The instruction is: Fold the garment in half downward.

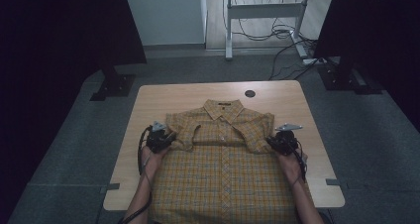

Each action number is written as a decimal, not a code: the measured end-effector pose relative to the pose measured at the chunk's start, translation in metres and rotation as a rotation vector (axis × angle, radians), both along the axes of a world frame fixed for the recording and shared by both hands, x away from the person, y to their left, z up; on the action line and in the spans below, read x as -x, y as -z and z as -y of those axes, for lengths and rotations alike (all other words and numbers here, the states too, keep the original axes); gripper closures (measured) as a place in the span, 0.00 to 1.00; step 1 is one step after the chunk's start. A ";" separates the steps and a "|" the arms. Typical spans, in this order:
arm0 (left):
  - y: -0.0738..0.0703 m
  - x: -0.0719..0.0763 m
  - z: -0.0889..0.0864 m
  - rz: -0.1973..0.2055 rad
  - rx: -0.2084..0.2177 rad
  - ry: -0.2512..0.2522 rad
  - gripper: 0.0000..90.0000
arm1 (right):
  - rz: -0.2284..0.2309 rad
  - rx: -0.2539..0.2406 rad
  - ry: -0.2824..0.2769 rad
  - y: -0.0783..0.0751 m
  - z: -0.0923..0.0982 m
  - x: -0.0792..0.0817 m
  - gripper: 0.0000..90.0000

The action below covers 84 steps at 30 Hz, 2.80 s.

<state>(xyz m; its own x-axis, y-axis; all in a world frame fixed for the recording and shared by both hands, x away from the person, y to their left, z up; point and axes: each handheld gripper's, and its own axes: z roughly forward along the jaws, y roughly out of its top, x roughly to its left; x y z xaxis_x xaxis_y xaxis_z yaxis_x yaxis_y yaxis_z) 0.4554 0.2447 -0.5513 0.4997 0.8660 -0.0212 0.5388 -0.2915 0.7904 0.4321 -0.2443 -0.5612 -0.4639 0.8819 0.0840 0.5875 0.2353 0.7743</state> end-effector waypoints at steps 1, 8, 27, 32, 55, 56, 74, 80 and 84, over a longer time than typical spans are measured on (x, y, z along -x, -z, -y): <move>-0.001 0.000 0.000 -0.010 -0.003 -0.004 0.89 | -0.005 -0.010 0.002 0.000 0.001 0.000 0.90; -0.042 0.016 -0.001 0.129 0.007 -0.029 0.94 | 0.103 -0.018 -0.008 -0.036 0.002 0.015 0.92; -0.029 0.112 -0.017 0.132 0.041 0.061 0.92 | 0.147 -0.081 -0.082 -0.032 0.015 0.100 0.91; 0.001 0.114 -0.017 0.029 0.005 0.077 0.89 | 0.053 -0.058 -0.104 -0.004 0.013 0.103 0.90; -0.033 0.049 -0.041 -0.097 0.141 -0.073 0.56 | 0.093 -0.123 0.007 -0.026 0.017 0.058 0.58; -0.029 0.038 -0.045 -0.126 0.170 -0.097 0.56 | 0.090 -0.123 0.015 -0.026 0.017 0.055 0.57; -0.029 0.037 -0.032 -0.013 0.081 -0.102 0.96 | 0.105 -0.050 0.016 -0.026 0.006 0.038 0.96; -0.057 0.060 -0.035 0.158 0.136 -0.091 0.97 | 0.217 -0.077 0.017 -0.051 0.017 0.062 0.96; -0.072 0.080 -0.037 0.236 0.166 -0.070 0.97 | 0.275 -0.068 0.013 -0.063 0.027 0.081 0.96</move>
